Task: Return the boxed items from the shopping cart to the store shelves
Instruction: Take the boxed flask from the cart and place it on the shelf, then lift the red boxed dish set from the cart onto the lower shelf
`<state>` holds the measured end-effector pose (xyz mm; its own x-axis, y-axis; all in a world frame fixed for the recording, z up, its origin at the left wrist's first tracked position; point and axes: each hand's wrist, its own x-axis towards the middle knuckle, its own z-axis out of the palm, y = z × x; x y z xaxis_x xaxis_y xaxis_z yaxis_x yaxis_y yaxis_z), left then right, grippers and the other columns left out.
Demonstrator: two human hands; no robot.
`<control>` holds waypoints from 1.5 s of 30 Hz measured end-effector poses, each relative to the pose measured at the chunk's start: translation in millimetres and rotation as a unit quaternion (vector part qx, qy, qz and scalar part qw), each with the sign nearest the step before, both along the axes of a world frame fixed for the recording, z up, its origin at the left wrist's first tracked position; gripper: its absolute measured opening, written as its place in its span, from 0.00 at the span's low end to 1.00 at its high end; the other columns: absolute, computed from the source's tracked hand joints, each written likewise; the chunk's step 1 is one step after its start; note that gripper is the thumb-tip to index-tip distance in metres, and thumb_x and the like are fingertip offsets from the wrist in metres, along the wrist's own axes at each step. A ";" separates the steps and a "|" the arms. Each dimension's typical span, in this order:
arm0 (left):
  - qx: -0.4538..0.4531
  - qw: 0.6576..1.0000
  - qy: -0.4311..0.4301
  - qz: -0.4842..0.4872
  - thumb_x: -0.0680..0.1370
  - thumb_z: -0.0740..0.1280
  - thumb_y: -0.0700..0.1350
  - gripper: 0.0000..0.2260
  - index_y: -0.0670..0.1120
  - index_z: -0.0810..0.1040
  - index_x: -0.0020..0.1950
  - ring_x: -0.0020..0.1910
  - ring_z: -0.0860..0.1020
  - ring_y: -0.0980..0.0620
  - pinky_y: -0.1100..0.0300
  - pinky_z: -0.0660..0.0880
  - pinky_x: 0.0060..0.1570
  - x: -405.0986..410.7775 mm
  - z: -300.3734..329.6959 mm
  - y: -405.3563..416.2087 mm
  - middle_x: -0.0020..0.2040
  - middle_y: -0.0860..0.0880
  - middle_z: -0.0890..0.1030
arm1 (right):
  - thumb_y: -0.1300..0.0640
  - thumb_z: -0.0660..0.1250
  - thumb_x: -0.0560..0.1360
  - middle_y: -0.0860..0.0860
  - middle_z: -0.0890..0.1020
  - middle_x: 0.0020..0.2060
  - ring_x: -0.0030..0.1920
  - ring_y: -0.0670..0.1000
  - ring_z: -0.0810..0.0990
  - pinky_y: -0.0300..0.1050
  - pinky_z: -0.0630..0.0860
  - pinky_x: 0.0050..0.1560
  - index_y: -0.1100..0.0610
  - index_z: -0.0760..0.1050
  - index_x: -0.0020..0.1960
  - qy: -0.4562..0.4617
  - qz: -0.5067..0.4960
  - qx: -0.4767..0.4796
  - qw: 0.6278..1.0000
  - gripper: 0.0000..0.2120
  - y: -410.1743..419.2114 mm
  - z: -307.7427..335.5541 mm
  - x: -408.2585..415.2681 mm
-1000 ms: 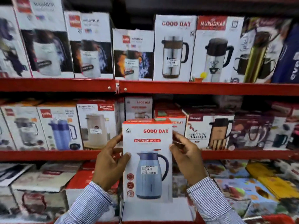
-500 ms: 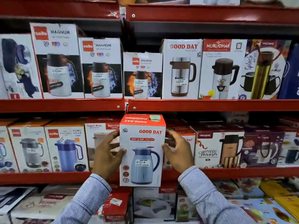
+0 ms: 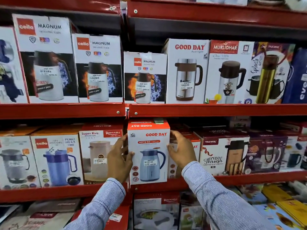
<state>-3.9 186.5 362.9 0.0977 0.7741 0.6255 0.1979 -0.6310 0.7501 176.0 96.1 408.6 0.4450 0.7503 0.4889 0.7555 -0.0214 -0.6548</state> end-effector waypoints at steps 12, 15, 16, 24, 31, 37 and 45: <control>0.034 0.999 0.000 0.021 0.73 0.68 0.29 0.28 0.47 0.70 0.70 0.56 0.78 0.59 0.82 0.71 0.49 16.8 -6.2 24.9 0.57 0.58 0.78 | 0.57 0.68 0.74 0.58 0.74 0.62 0.67 0.58 0.68 0.54 0.64 0.71 0.55 0.68 0.69 -0.070 -0.052 -0.049 0.995 0.24 28.9 1.5 9.7; 0.015 1.000 0.013 0.019 0.73 0.67 0.29 0.28 0.51 0.69 0.69 0.56 0.80 0.56 0.63 0.78 0.57 21.0 -14.8 35.2 0.58 0.53 0.81 | 0.57 0.67 0.74 0.59 0.74 0.62 0.67 0.60 0.68 0.55 0.67 0.69 0.55 0.68 0.68 -0.057 -0.051 -0.057 0.995 0.23 33.7 -2.7 11.1; 0.003 1.000 0.021 0.022 0.74 0.67 0.30 0.28 0.52 0.68 0.69 0.56 0.82 0.54 0.57 0.79 0.57 22.2 -18.4 37.8 0.59 0.52 0.82 | 0.57 0.67 0.75 0.59 0.75 0.61 0.66 0.60 0.68 0.55 0.67 0.69 0.56 0.69 0.68 -0.059 -0.050 -0.064 0.995 0.22 34.6 -3.8 11.3; -0.012 0.994 0.098 0.040 0.76 0.68 0.39 0.31 0.49 0.61 0.77 0.60 0.81 0.49 0.62 0.72 0.61 24.4 -27.5 30.6 0.66 0.47 0.79 | 0.51 0.66 0.73 0.53 0.80 0.59 0.66 0.58 0.67 0.60 0.60 0.73 0.53 0.70 0.65 -0.135 -0.040 -0.030 0.990 0.21 42.2 -28.4 16.0; 0.137 0.951 0.262 0.090 0.74 0.66 0.54 0.35 0.55 0.56 0.78 0.77 0.60 0.45 0.46 0.64 0.72 8.3 -72.0 -36.1 0.81 0.45 0.53 | 0.39 0.57 0.75 0.57 0.52 0.79 0.78 0.64 0.45 0.70 0.45 0.74 0.51 0.48 0.78 -0.295 -0.071 -0.046 0.952 0.37 -5.5 -89.5 12.3; 0.082 0.894 0.435 0.063 0.73 0.60 0.63 0.37 0.60 0.48 0.79 0.80 0.44 0.36 0.33 0.56 0.73 -7.6 -161.3 -87.1 0.81 0.44 0.42 | 0.37 0.55 0.75 0.60 0.46 0.79 0.77 0.68 0.42 0.74 0.44 0.72 0.48 0.45 0.79 -0.308 -0.068 -0.140 0.939 0.38 -71.0 -191.4 11.8; -0.106 0.838 0.533 -0.038 0.74 0.58 0.65 0.36 0.60 0.48 0.78 0.79 0.47 0.34 0.31 0.55 0.72 -29.9 -292.4 -157.2 0.82 0.45 0.44 | 0.36 0.50 0.74 0.61 0.52 0.78 0.77 0.68 0.51 0.70 0.52 0.72 0.51 0.54 0.77 -0.185 -0.027 -0.323 0.928 0.36 -157.6 -342.4 4.5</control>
